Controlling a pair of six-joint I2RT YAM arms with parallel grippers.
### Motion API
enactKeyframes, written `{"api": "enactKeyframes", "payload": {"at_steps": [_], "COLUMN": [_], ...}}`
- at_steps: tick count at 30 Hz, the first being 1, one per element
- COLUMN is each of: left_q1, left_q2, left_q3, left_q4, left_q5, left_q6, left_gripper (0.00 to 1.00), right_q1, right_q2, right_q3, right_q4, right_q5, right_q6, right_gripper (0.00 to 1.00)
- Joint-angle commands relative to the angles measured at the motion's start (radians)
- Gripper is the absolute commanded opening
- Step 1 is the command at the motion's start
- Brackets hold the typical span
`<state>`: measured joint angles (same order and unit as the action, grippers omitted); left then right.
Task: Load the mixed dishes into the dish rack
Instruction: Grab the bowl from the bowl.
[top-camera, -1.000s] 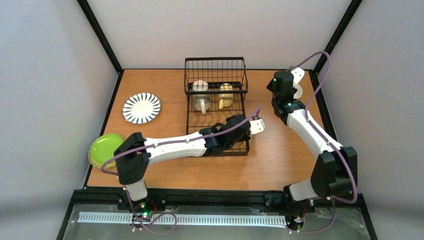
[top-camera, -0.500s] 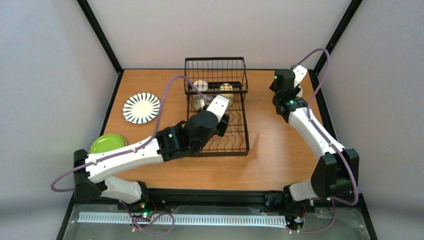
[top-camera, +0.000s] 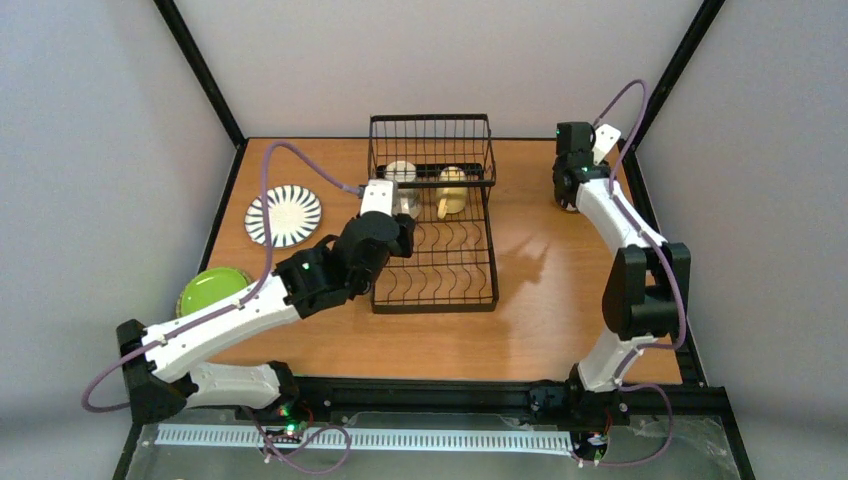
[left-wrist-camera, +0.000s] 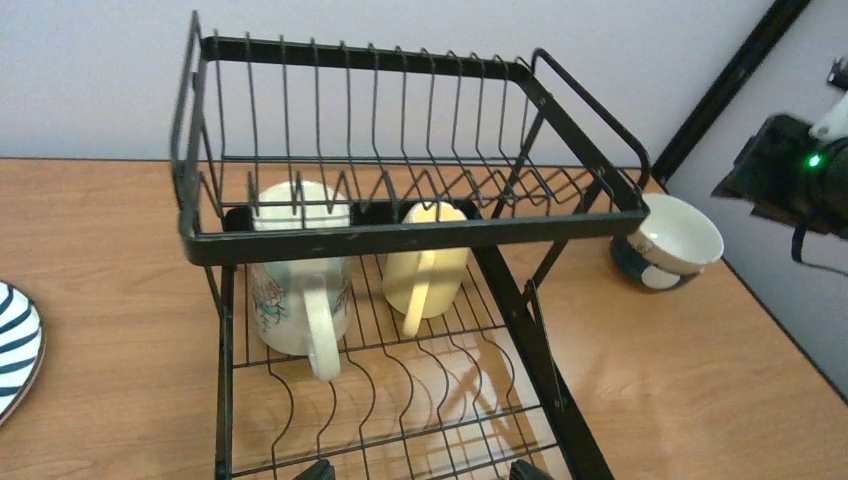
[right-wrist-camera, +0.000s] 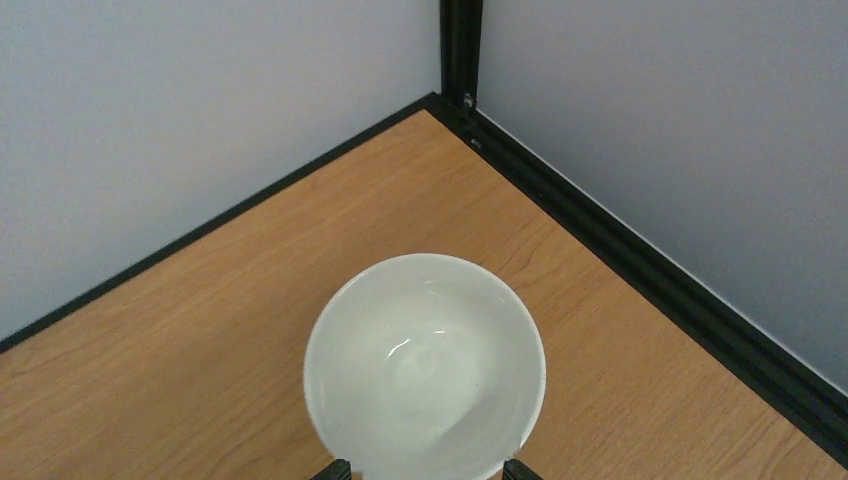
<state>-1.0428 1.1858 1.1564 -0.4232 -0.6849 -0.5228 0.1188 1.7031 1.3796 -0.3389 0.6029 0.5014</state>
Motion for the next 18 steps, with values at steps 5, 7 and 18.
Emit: {"api": "enactKeyframes", "payload": {"at_steps": [5, 7, 18], "left_q1": [0.039, 0.044, 0.052], "left_q2": [-0.001, 0.003, -0.022], "left_q3": [-0.009, 0.004, -0.016], "left_q4": [-0.026, -0.039, -0.011], "left_q5": [0.026, 0.015, -0.03], "left_q6": [-0.072, -0.068, -0.075], "left_gripper": [1.0, 1.0, 1.0], "right_q1": [-0.034, -0.036, -0.035], "right_q2": [0.183, 0.227, 0.355], "right_q3": [0.147, 0.184, 0.256], "right_q4": [-0.094, -0.102, -0.108], "right_q5": [-0.061, -0.083, -0.1], "right_q6": [-0.056, -0.057, -0.093], "right_gripper": [0.88, 0.88, 0.88]}}
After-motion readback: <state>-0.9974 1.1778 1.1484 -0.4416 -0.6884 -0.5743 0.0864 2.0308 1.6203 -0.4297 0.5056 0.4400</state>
